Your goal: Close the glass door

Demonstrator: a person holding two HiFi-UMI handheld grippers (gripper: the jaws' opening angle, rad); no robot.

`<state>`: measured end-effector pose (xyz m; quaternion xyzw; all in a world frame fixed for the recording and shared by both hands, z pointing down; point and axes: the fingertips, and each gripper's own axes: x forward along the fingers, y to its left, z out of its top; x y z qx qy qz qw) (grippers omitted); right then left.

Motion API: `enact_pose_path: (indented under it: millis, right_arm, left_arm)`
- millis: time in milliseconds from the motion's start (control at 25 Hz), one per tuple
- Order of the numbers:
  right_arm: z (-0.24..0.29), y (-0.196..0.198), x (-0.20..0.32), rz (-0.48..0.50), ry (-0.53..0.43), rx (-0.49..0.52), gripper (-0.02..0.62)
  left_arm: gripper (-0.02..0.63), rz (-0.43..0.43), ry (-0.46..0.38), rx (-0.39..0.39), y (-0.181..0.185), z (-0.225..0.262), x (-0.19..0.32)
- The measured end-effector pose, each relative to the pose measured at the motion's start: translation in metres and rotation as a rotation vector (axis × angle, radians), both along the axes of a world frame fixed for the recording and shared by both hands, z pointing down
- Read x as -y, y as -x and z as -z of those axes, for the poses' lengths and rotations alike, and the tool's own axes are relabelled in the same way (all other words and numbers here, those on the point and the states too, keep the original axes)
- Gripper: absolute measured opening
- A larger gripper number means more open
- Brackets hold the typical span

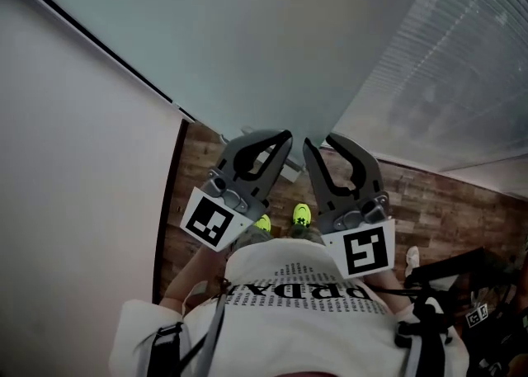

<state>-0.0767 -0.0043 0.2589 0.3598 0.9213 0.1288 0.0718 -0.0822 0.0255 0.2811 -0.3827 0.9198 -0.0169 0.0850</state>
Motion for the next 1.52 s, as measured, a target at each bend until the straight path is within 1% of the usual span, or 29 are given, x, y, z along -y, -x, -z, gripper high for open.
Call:
enact_pose_path:
  millis: [120,320,480,560,680,800,880,1040,1200,1280,1360,1440,1520]
  right_arm:
    - [-0.002,0.005,0.001,0.015,0.003,-0.004,0.057]
    - [-0.003,0.003,0.004,0.052,0.033,-0.067,0.057]
    - [-0.002,0.006,0.006,0.030,0.030,-0.060,0.058]
    - [-0.006,0.010,0.007,0.015,0.036,-0.083,0.061]
    - [-0.009,0.017,0.007,-0.006,0.048,-0.097,0.063]
    - [-0.009,0.021,0.008,-0.020,0.080,-0.133,0.064]
    - [-0.009,0.020,0.007,-0.003,0.087,-0.135,0.064]
    - [-0.004,0.014,0.000,0.028,0.063,-0.089,0.063]
    - [-0.009,0.005,0.007,0.010,0.018,-0.083,0.063]
    - [-0.016,0.001,0.014,0.011,0.043,-0.124,0.063]
    - [-0.018,-0.002,0.015,0.037,0.117,-0.169,0.063]
    - [-0.017,-0.006,0.008,0.104,0.170,-0.187,0.063]
    - [-0.015,-0.006,-0.005,0.172,0.159,-0.178,0.061]
  left_arm:
    - [0.000,0.020,0.007,0.014,0.003,0.000,0.000]
    - [0.000,0.081,0.022,-0.028,-0.001,-0.002,-0.006]
    - [0.000,0.059,0.046,-0.002,-0.002,0.003,-0.004]
    - [0.000,0.045,0.048,-0.027,0.000,0.000,-0.002]
    - [0.000,0.026,0.080,-0.065,0.004,-0.005,0.001]
    - [0.000,0.027,0.065,-0.097,0.008,-0.004,0.005]
    - [0.000,0.036,0.061,-0.110,0.007,-0.006,0.005]
    - [0.000,0.057,0.047,-0.067,0.002,-0.004,-0.001]
    - [0.000,0.065,0.045,-0.063,-0.001,-0.008,-0.006]
    - [0.000,0.037,0.056,-0.050,0.004,-0.009,-0.004]
    - [0.000,0.002,0.062,-0.029,0.012,-0.008,0.001]
    - [0.000,-0.004,0.062,-0.013,0.020,-0.008,0.004]
    - [0.000,0.007,0.053,-0.001,0.030,-0.006,0.004]
